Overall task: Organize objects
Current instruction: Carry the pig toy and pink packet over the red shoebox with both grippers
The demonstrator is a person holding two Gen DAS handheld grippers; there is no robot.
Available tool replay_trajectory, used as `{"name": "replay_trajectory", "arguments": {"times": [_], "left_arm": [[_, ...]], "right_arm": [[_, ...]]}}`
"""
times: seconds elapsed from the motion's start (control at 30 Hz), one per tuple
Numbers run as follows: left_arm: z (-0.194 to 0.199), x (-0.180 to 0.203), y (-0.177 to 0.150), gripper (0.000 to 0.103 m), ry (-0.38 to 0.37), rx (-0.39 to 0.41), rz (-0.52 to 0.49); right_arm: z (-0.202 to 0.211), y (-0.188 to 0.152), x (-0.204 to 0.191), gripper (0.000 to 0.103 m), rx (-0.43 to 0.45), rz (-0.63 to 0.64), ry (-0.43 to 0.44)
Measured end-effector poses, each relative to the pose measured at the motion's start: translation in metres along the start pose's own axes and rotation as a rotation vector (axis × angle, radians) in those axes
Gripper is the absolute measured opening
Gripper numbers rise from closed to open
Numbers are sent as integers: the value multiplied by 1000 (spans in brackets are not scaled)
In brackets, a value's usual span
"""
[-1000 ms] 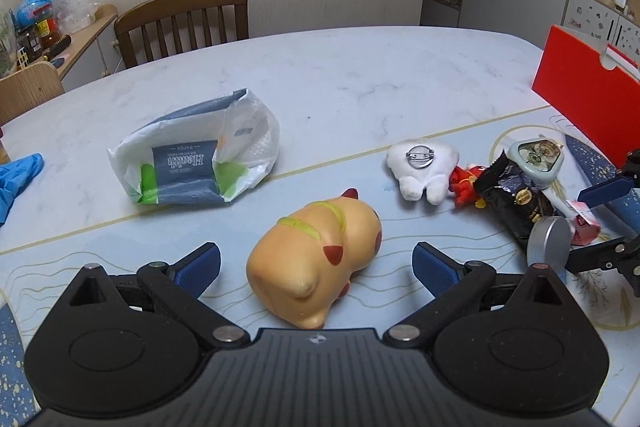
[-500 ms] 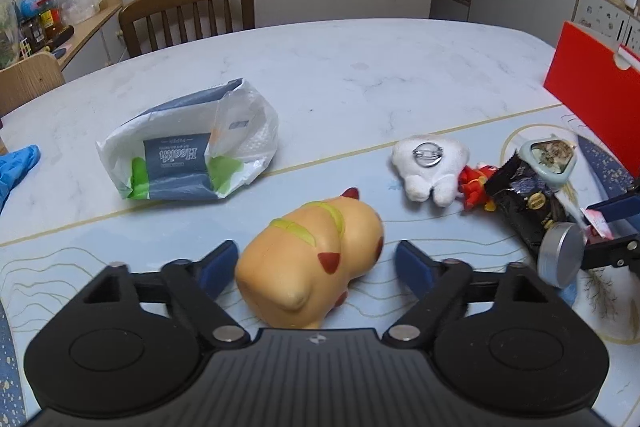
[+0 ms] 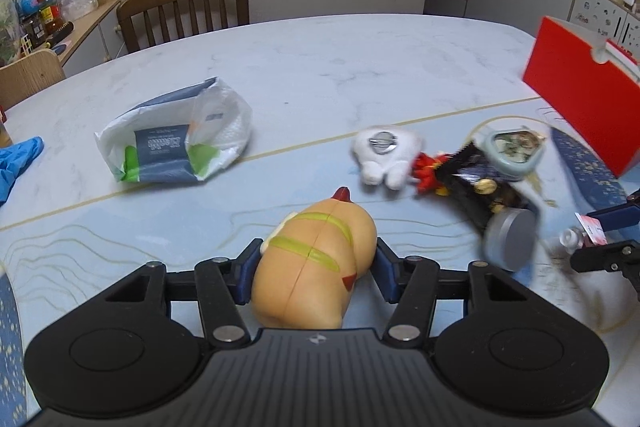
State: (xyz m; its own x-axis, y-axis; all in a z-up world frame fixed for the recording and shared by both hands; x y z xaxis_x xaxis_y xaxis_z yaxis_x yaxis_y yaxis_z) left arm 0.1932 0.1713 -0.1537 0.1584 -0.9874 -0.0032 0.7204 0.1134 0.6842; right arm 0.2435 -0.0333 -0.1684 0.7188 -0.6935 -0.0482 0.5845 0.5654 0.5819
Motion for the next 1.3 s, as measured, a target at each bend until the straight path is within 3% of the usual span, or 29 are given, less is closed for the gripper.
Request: {"name": "replay_trajectory", "arguments": {"times": [0.37,0.7,1.3], "left_arm": [[46,57,18,55,-81,36,-5],[77,136,56,55,-168,100,-73],[57,275,109,55,-253,120,-157]], "right_arm": [[64,2,28,38,86,-80,-51],[118,5,83,38,168,-162,-92],[165,-11,204,38,233,-225,-153]]}}
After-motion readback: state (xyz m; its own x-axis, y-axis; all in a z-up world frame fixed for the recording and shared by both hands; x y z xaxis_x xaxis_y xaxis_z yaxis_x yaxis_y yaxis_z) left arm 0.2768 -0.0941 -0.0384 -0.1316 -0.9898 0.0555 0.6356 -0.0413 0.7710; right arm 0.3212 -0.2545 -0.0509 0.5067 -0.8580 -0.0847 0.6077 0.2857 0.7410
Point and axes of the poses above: each gripper's, at about its wrist camera, not at the fingertips, and z roughly against the way its jaws point, x to its right, y to its top, the point moved 4 cm from there along -z, roughly the way its jaws point, and after that the axes turned 2 degrees about x, right-handed, at the moved point
